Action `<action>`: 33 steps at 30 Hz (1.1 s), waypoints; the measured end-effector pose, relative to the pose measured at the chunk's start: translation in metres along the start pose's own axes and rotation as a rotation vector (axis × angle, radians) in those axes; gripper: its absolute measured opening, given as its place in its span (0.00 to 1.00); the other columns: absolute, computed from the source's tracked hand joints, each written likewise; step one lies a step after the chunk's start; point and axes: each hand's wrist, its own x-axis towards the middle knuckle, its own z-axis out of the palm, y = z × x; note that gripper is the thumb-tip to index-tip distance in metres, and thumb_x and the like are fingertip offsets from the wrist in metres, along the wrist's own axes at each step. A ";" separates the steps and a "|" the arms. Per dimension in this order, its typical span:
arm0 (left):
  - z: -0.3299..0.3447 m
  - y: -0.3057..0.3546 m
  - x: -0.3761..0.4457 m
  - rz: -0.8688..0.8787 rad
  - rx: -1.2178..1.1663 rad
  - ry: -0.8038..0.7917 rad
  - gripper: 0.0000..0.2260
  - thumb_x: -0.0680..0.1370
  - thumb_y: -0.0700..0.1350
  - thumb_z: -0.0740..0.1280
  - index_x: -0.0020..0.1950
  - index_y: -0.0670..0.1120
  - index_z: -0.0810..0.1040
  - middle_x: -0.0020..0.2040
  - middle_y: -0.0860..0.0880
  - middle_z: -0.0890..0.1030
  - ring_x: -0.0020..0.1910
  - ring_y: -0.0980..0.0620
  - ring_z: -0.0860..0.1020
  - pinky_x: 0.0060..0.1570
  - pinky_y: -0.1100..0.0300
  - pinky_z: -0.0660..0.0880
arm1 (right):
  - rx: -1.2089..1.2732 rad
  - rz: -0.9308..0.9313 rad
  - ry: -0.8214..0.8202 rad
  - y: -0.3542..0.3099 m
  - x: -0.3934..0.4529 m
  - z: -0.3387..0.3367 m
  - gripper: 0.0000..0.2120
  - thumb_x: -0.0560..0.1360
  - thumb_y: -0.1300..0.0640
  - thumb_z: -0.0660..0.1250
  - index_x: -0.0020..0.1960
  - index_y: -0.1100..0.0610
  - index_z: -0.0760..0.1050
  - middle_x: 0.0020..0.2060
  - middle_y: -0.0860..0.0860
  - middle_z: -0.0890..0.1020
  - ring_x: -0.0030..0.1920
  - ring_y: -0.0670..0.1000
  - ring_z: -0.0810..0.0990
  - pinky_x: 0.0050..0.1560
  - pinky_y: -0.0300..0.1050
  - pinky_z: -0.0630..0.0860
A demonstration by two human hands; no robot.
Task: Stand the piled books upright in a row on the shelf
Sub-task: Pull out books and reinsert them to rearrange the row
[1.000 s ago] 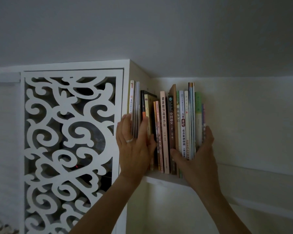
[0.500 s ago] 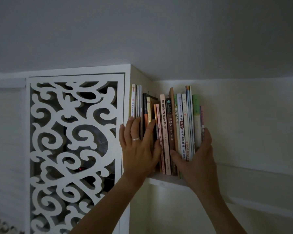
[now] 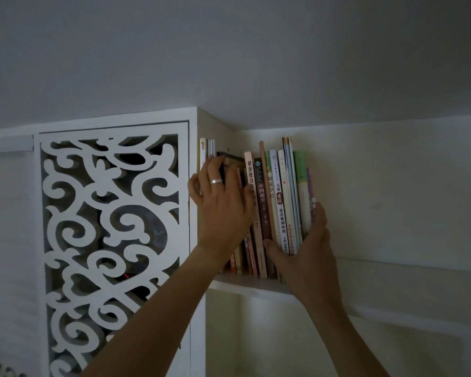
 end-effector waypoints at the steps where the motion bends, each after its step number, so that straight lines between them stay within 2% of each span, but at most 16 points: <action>1: -0.001 0.001 -0.001 -0.021 -0.021 0.002 0.13 0.80 0.50 0.64 0.64 0.49 0.77 0.72 0.43 0.70 0.74 0.43 0.66 0.74 0.42 0.57 | -0.006 -0.003 0.001 0.000 0.000 0.000 0.58 0.66 0.39 0.79 0.81 0.42 0.42 0.68 0.53 0.69 0.64 0.56 0.77 0.56 0.62 0.82; 3: -0.006 0.006 -0.003 -0.059 -0.111 0.039 0.14 0.79 0.48 0.68 0.64 0.49 0.75 0.69 0.44 0.70 0.70 0.44 0.67 0.72 0.44 0.59 | -0.019 -0.011 0.006 0.000 -0.001 0.000 0.58 0.67 0.38 0.78 0.82 0.43 0.42 0.68 0.53 0.69 0.64 0.56 0.77 0.57 0.60 0.82; 6: -0.015 0.010 -0.014 -0.076 -0.192 0.101 0.19 0.78 0.45 0.72 0.66 0.48 0.71 0.65 0.45 0.70 0.64 0.47 0.69 0.64 0.48 0.69 | -0.037 -0.029 0.007 0.001 -0.002 0.001 0.58 0.67 0.38 0.77 0.82 0.44 0.41 0.68 0.54 0.70 0.64 0.57 0.77 0.56 0.60 0.82; 9: -0.023 0.009 -0.021 -0.102 -0.409 -0.016 0.19 0.83 0.49 0.65 0.72 0.48 0.67 0.62 0.49 0.76 0.58 0.53 0.77 0.56 0.53 0.78 | -0.044 -0.038 0.006 0.001 -0.002 0.003 0.58 0.67 0.37 0.77 0.82 0.45 0.41 0.69 0.54 0.69 0.65 0.57 0.76 0.57 0.60 0.81; 12: -0.031 0.013 -0.023 -0.169 -0.511 -0.097 0.23 0.84 0.46 0.65 0.77 0.52 0.62 0.63 0.53 0.78 0.57 0.59 0.79 0.48 0.71 0.76 | -0.038 -0.043 0.007 0.001 -0.002 0.003 0.58 0.67 0.37 0.77 0.82 0.45 0.41 0.70 0.55 0.68 0.66 0.58 0.76 0.57 0.61 0.81; 14: -0.031 0.017 -0.025 -0.181 -0.478 -0.126 0.28 0.83 0.45 0.66 0.79 0.56 0.58 0.68 0.52 0.77 0.60 0.59 0.79 0.46 0.74 0.73 | -0.046 -0.051 0.031 0.000 -0.003 0.003 0.60 0.65 0.35 0.77 0.82 0.46 0.42 0.74 0.55 0.65 0.69 0.60 0.74 0.59 0.63 0.81; 17: -0.029 0.021 -0.023 -0.181 -0.394 -0.141 0.31 0.83 0.46 0.67 0.80 0.59 0.53 0.69 0.51 0.74 0.55 0.59 0.75 0.42 0.72 0.70 | -0.100 -0.083 0.054 -0.002 -0.002 0.002 0.65 0.60 0.29 0.76 0.82 0.45 0.42 0.81 0.56 0.52 0.79 0.64 0.60 0.66 0.70 0.74; 20: -0.027 0.023 -0.016 -0.173 -0.371 -0.144 0.28 0.83 0.46 0.68 0.79 0.56 0.58 0.66 0.48 0.76 0.54 0.57 0.75 0.45 0.62 0.77 | -0.106 -0.103 0.049 -0.005 -0.003 0.001 0.68 0.54 0.23 0.71 0.83 0.45 0.41 0.82 0.57 0.49 0.79 0.65 0.58 0.65 0.72 0.74; 22: -0.025 0.023 -0.013 -0.177 -0.396 -0.144 0.29 0.81 0.44 0.70 0.77 0.55 0.60 0.66 0.48 0.77 0.58 0.53 0.79 0.52 0.52 0.82 | -0.105 -0.116 0.085 -0.006 -0.003 0.002 0.68 0.55 0.26 0.75 0.83 0.46 0.42 0.81 0.58 0.49 0.79 0.65 0.58 0.63 0.73 0.75; 23: -0.024 0.023 -0.012 -0.171 -0.388 -0.144 0.30 0.80 0.45 0.72 0.77 0.55 0.61 0.67 0.48 0.77 0.60 0.51 0.80 0.54 0.50 0.83 | -0.108 -0.132 0.103 -0.006 -0.003 0.002 0.68 0.56 0.29 0.77 0.83 0.47 0.42 0.82 0.58 0.49 0.79 0.65 0.58 0.63 0.73 0.75; 26: -0.023 0.022 -0.007 -0.181 -0.365 -0.183 0.38 0.75 0.51 0.78 0.78 0.53 0.59 0.68 0.47 0.77 0.63 0.50 0.79 0.57 0.58 0.77 | -0.163 -0.168 0.122 -0.007 -0.004 0.003 0.67 0.58 0.28 0.76 0.84 0.49 0.43 0.81 0.59 0.51 0.79 0.64 0.59 0.64 0.71 0.75; 28: -0.022 0.021 -0.003 -0.203 -0.341 -0.221 0.42 0.72 0.57 0.79 0.79 0.54 0.58 0.68 0.45 0.76 0.63 0.46 0.79 0.54 0.55 0.76 | -0.188 -0.155 0.137 -0.006 -0.004 0.003 0.68 0.58 0.31 0.79 0.84 0.50 0.43 0.81 0.60 0.51 0.79 0.64 0.59 0.64 0.71 0.75; 31: -0.019 0.024 -0.005 -0.154 -0.198 -0.265 0.41 0.74 0.65 0.73 0.81 0.56 0.59 0.70 0.43 0.71 0.60 0.44 0.80 0.53 0.51 0.80 | -0.213 -0.137 0.167 -0.005 -0.004 0.003 0.70 0.58 0.38 0.84 0.84 0.52 0.42 0.80 0.61 0.51 0.78 0.65 0.58 0.63 0.70 0.76; 33: -0.015 0.024 -0.011 -0.117 -0.117 -0.271 0.40 0.77 0.68 0.67 0.83 0.56 0.55 0.72 0.40 0.67 0.58 0.43 0.81 0.54 0.48 0.82 | -0.233 -0.149 0.178 -0.004 -0.005 0.003 0.69 0.59 0.38 0.84 0.84 0.53 0.42 0.80 0.62 0.51 0.78 0.65 0.59 0.64 0.69 0.76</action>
